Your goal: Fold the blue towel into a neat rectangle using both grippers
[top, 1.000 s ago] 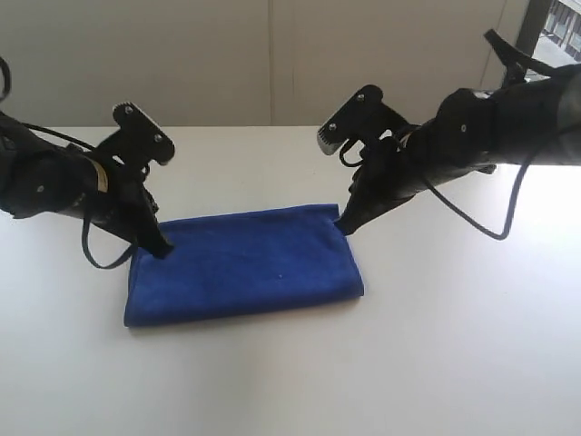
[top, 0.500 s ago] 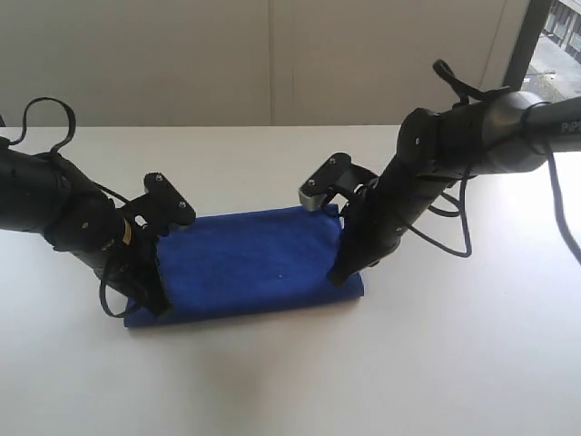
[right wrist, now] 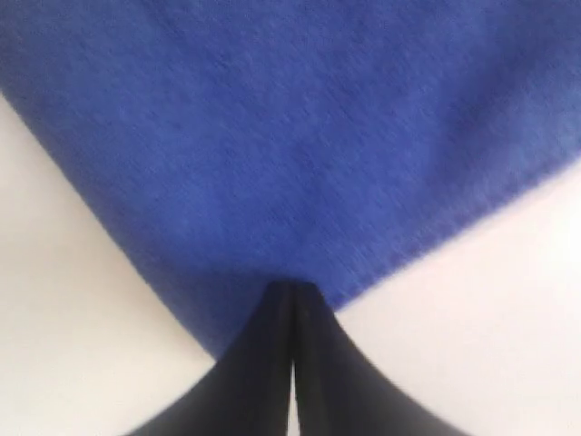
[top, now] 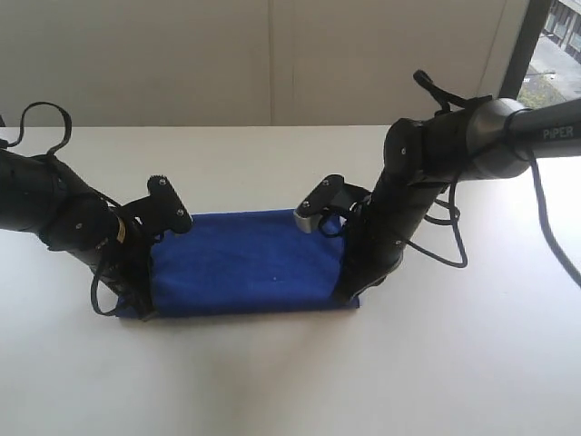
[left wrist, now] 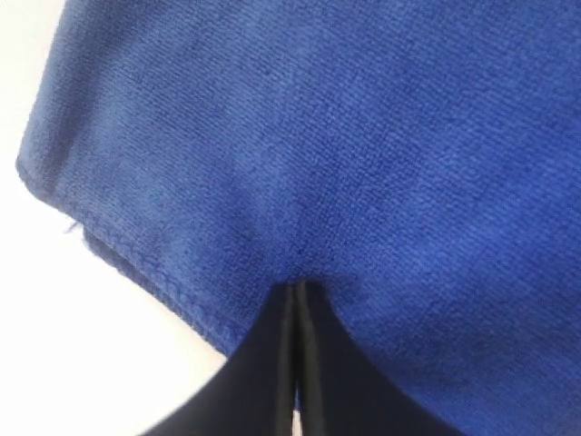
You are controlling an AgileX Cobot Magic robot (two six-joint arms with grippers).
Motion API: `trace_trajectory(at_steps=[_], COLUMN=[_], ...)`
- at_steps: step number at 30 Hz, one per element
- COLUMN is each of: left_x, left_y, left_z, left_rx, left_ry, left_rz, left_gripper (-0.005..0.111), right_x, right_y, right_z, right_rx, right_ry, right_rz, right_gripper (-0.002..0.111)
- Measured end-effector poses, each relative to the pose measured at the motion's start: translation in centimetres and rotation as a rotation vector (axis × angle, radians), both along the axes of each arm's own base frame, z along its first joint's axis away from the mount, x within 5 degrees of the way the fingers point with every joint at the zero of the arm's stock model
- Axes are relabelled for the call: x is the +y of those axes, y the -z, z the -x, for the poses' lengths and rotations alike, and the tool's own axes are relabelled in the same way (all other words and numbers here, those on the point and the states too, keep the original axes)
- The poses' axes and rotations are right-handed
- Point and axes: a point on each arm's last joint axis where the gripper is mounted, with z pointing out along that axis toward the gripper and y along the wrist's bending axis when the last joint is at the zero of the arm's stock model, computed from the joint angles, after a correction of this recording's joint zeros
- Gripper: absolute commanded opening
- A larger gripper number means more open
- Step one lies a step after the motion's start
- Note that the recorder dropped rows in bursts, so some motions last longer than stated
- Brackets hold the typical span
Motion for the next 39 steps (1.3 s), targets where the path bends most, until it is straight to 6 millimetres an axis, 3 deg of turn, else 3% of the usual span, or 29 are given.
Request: trace_trajectory(at_steps=[8,11,17,22,23,24,25,28,29,30,31,33,34,35,39], left_x=[0.1,0.4,1.0,2.5,3.7,4.2,5.4,7.3,7.9,8.9,9.8,10.9,11.3,11.7,11.6], left_y=[0.0,-1.0,-8.3,-15.3,-17.8,-18.8,-20.5,-22.1,-22.3,-22.0,-21.1,-18.2,-17.0,-14.6,-7.8], left_z=[-0.1,0.2,1.2,4.2,6.1,7.0,9.4,13.6,15.1,17.7,20.2,23.1,24.0,24.9,25.8], left_rx=[-0.004,-0.014,-0.193,-0.337,-0.367,-0.379,-0.413,-0.471,-0.486,-0.504,-0.509,-0.487,-0.484,-0.454,-0.392], left_ry=[0.007,-0.009,-0.069,-0.179,-0.252,-0.283,-0.331,-0.37,-0.378,-0.389,-0.399,-0.416,-0.422,-0.443,-0.515], left_rz=[-0.007,-0.006,0.113,0.254,0.304,0.327,0.377,0.48,0.518,0.589,0.652,0.707,0.721,0.731,0.861], left_gripper=[0.0,0.0,0.0,0.0,0.0,0.0,0.0,0.0,0.0,0.0,0.0,0.0,0.0,0.0,0.0], right_x=[-0.9,-1.3,-1.9,-2.5,-2.9,-3.1,-3.6,-4.5,-4.9,-5.6,-6.2,-6.9,-7.1,-7.4,-8.0], right_y=[0.1,-1.1,-8.6,-15.0,-17.1,-18.1,-19.5,-20.8,-20.9,-21.0,-20.1,-18.1,-17.4,-15.7,-10.8], right_z=[-0.2,-0.3,0.1,2.2,3.4,4.3,6.1,9.4,10.7,13.1,15.4,18.1,19.0,20.6,22.9], right_rx=[-0.015,-0.062,-0.318,-0.472,-0.526,-0.551,-0.587,-0.638,-0.654,-0.689,-0.712,-0.754,-0.775,-0.809,-0.775], right_ry=[0.027,0.064,0.183,0.261,0.288,0.302,0.327,0.369,0.385,0.414,0.449,0.498,0.514,0.537,0.581], right_rz=[0.096,0.129,0.057,-0.035,-0.07,-0.089,-0.121,-0.176,-0.196,-0.24,-0.287,-0.371,-0.41,-0.472,-0.512], right_gripper=[0.0,0.0,0.0,0.0,0.0,0.0,0.0,0.0,0.0,0.0,0.0,0.0,0.0,0.0,0.0])
